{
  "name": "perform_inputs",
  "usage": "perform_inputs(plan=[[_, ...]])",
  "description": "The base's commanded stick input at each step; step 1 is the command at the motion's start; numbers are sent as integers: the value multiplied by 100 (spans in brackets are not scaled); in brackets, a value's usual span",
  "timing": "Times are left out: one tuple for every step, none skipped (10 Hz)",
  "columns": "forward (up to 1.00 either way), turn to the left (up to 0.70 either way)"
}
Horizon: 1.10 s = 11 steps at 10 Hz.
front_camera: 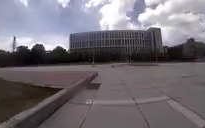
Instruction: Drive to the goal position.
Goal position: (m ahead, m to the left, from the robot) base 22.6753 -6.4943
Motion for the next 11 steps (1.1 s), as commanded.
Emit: perform_inputs(plan=[[70,0],[70,0],[70,0],[70,0],[70,0],[70,0],[70,0],[70,0],[70,-20],[70,-26],[70,-29]])
